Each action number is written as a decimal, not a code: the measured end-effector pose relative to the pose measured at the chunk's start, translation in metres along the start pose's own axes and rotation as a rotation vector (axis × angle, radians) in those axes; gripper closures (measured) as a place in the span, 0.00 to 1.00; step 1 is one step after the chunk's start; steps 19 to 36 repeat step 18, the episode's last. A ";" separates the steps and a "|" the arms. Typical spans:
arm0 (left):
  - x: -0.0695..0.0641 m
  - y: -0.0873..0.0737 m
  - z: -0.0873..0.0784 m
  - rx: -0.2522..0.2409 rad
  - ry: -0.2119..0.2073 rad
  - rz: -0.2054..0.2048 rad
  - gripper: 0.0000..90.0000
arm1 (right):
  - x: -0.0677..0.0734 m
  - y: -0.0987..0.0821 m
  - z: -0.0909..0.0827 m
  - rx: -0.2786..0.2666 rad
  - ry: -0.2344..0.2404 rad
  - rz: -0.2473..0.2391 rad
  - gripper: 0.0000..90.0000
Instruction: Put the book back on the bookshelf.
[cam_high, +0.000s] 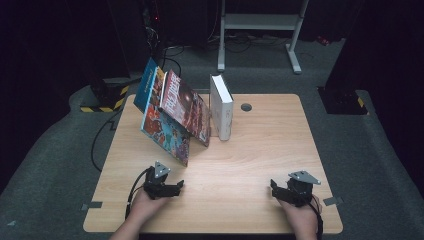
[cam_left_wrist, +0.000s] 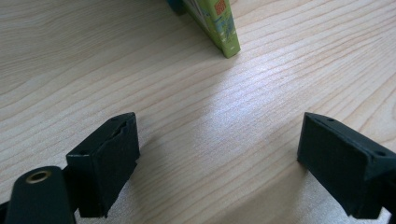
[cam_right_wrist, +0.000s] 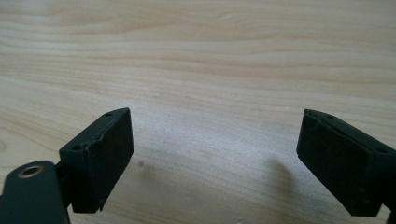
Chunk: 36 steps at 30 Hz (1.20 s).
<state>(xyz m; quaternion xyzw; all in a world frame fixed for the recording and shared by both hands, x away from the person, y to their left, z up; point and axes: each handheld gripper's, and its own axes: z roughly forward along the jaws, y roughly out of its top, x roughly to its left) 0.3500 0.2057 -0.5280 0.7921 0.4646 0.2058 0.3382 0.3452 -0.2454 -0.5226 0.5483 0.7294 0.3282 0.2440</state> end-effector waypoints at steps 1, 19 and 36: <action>0.000 0.000 0.000 0.000 -0.001 0.002 0.14 | 0.000 0.001 0.003 0.051 -0.001 -0.005 0.10; -0.001 0.003 0.003 -0.004 -0.005 -0.002 0.15 | 0.003 0.003 0.007 0.065 -0.027 -0.003 0.11; -0.001 0.003 0.003 -0.004 -0.005 -0.002 0.15 | 0.003 0.003 0.007 0.065 -0.027 -0.003 0.11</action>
